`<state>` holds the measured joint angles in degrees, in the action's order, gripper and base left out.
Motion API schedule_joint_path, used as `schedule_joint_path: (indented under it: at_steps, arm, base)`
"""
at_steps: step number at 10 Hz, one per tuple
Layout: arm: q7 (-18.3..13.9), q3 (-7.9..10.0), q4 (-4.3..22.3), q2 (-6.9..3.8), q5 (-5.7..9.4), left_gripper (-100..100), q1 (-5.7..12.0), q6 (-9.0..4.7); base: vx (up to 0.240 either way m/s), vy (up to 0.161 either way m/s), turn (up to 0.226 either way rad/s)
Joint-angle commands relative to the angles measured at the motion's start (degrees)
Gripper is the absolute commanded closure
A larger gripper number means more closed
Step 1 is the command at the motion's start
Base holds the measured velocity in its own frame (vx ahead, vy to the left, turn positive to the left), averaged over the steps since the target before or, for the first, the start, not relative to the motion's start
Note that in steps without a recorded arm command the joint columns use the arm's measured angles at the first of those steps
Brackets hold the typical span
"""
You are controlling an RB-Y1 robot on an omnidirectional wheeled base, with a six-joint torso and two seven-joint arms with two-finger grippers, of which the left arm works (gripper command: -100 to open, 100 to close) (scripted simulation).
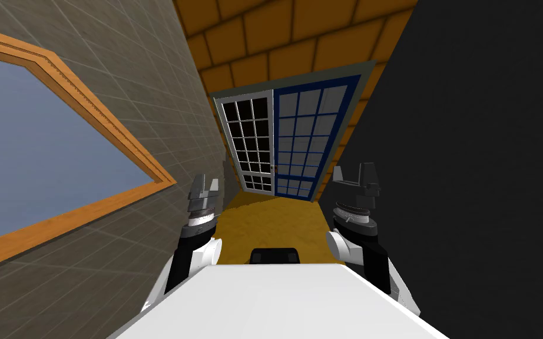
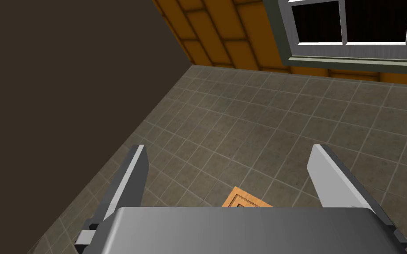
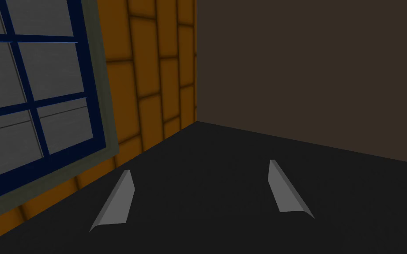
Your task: Pull the door open
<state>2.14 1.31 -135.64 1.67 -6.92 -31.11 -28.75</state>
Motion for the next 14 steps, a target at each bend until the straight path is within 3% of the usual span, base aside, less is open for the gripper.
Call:
schedule_joint_path:
  at_steps: [1,7,14]
  arm:
    - [1.32,0.36,1.62,-0.62,-0.24,-100,0.40,-0.36]
    - [6.03,1.66,7.41,-2.33,-1.09,-100,1.85,-1.66]
    - [13.17,3.62,16.19,-4.17,-2.37,-100,4.06,-3.63]
  base:
    - [0.051,-0.013,-0.048]
    - [0.096,-0.013,-0.039]
    - [0.095,-0.019,-0.049]
